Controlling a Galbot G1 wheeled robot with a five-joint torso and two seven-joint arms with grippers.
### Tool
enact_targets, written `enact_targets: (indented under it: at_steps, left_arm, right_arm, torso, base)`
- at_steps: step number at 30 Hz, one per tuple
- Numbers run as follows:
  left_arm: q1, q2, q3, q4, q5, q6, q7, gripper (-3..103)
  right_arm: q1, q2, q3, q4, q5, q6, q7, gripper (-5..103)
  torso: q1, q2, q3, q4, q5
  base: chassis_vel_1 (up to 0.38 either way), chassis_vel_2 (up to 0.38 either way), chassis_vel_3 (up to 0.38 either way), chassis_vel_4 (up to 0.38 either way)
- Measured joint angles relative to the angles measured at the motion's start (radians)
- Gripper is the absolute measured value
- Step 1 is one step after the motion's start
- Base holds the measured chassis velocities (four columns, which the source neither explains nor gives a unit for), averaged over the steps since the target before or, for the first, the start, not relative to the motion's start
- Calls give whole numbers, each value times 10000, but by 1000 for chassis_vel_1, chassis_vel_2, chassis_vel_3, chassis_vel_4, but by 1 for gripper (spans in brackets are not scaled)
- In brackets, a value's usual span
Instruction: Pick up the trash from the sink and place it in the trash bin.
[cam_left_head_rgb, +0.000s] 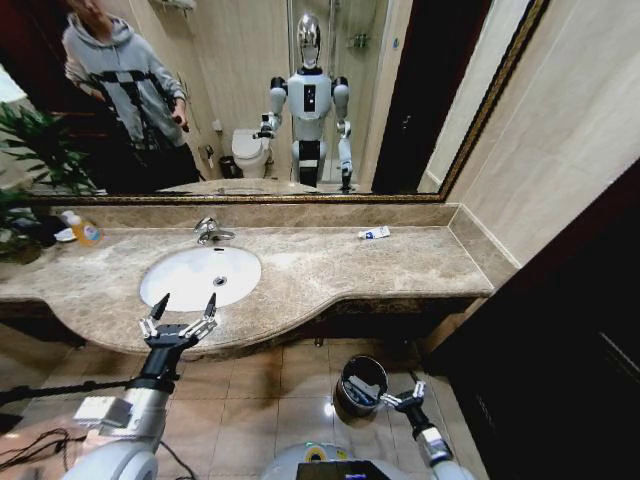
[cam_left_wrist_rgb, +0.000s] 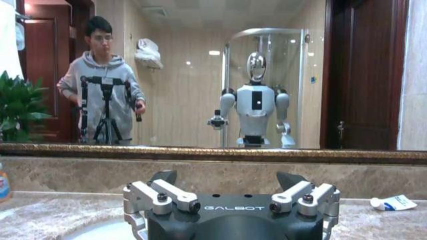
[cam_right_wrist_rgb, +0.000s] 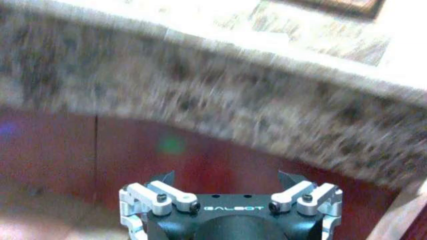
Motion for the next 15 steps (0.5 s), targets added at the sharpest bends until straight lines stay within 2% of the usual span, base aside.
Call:
enact_targets:
  at_steps: [2, 7, 8, 12, 15]
  left_arm:
    - [1, 0, 0, 0, 0, 0, 0, 100]
    - [0, 0, 0, 0, 0, 0, 0, 100]
    - [0, 0, 0, 0, 0, 0, 0, 100]
    - [0, 0, 0, 0, 0, 0, 0, 100]
    - [0, 0, 0, 0, 0, 0, 0, 100]
  right_arm:
    - [-559, -121, 153, 1186, 485, -52, 58, 100]
    - [-753, -104, 318, 2357, 826, -114, 180, 100]
    - [-596, 67, 517, 2900, 1068, -313, 238, 100]
    - [-60, 43, 681, 3726, 1714, -1186, 262, 100]
    - [239, -45, 585, 3996, 1845, -1522, 249, 100]
  torso:
    - [0, 0, 0, 0, -2]
    - [0, 0, 0, 0, -5]
    - [0, 0, 0, 0, 0]
    - [2, 0, 1, 0, 0]
    - [2, 0, 1, 0, -2]
  base:
    - [0, 0, 0, 0]
    - [0, 0, 0, 0]
    - [0, 0, 0, 0]
    - [0, 0, 0, 0]
    - [0, 0, 0, 0]
